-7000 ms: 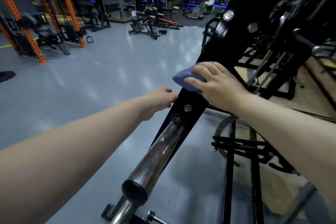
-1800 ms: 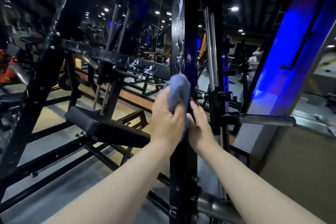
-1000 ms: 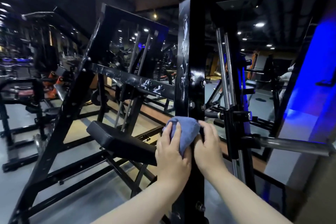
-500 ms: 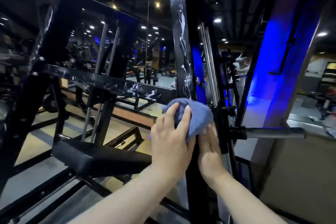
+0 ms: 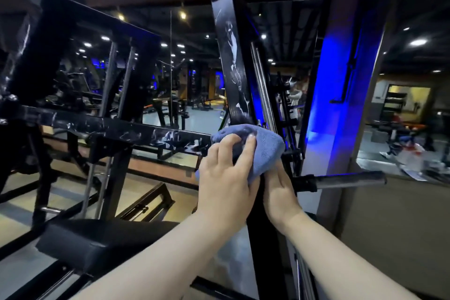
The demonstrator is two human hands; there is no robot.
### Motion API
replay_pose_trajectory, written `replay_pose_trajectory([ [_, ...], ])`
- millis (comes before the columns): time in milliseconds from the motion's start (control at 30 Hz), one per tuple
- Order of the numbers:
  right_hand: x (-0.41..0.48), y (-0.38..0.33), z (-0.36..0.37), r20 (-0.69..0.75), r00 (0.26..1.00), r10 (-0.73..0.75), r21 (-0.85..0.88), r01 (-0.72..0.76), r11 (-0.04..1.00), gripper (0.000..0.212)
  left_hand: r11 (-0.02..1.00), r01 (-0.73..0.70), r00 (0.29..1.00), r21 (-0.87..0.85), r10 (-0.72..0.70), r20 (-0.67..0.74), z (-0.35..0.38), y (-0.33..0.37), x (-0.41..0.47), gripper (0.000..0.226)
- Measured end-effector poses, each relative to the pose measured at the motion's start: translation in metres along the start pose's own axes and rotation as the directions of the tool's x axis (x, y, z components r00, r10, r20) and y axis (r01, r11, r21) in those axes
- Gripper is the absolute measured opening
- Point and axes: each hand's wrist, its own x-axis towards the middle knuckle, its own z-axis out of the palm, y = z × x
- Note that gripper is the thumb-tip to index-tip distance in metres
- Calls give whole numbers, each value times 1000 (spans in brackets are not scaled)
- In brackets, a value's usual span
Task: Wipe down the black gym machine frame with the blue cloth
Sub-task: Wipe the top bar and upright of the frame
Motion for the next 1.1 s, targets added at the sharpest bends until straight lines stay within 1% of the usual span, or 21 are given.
replay_pose_trajectory([
  [67,3,0,-2,-9,1000,-7,-50,7,999,37,999,34,999,-11,-33,7,-1,-2,27,60],
  [200,6,6,-5,16,999,-52,-138,54,989,43,971,225,974,-79,-223,36,-3,-6,76,63],
  [233,8,7,-8,3,997,-77,-160,77,984,44,968,242,970,-71,-240,38,-3,-5,75,64],
  [300,23,4,-14,-23,987,-160,-228,151,962,47,974,225,974,-33,-224,32,-5,3,60,67],
  [367,49,-9,-16,-38,983,-178,-251,163,954,41,979,203,977,-13,-202,66,-6,10,38,67],
  [400,62,-19,-14,-11,988,-155,-237,148,960,39,980,199,977,-1,-199,77,-5,11,30,67],
  [467,86,-37,-5,97,991,-94,-200,112,973,41,975,222,971,1,-221,94,-3,8,30,67],
  [533,108,-46,4,146,986,-82,-172,107,979,43,956,292,952,-24,-289,98,-3,4,48,67],
  [633,131,-44,14,88,991,-100,-176,115,978,53,914,399,912,-68,-389,130,-9,4,84,72],
  [700,135,-36,19,50,989,-141,-190,148,971,62,912,403,910,-71,-392,133,-12,7,94,80],
  [733,134,-32,20,46,988,-149,-159,155,975,62,911,409,904,-55,-397,158,-12,10,90,86],
  [767,132,-29,20,46,990,-136,-133,141,981,57,901,433,885,-26,-419,203,-12,15,83,90],
  [800,133,-27,20,55,990,-131,-118,136,984,50,892,452,868,25,-446,217,-9,17,75,92],
  [833,135,-28,19,62,989,-132,-120,139,983,41,897,438,868,64,-440,230,-5,17,69,90],
  [900,146,-35,17,49,986,-159,-126,164,978,30,905,419,866,77,-424,264,-5,17,66,80],
  [933,153,-41,18,39,984,-174,-114,177,978,28,909,404,881,98,-416,227,-3,14,71,80],
  [967,161,-45,20,40,983,-180,-97,183,978,27,911,406,881,76,-412,234,-4,11,82,84],
  [1000,168,-48,23,57,981,-187,-63,190,980,28,913,406,897,33,-405,179,-3,8,96,89],
  [1033,173,-51,27,77,980,-182,-13,183,983,30,910,415,896,-2,-408,173,-6,7,112,89],
  [1067,177,-50,31,88,980,-177,34,175,984,34,899,433,893,-62,-419,166,-7,2,127,82],
  [1100,179,-47,34,89,980,-178,60,173,983,40,894,434,898,-108,-421,127,-10,-1,144,71],
])
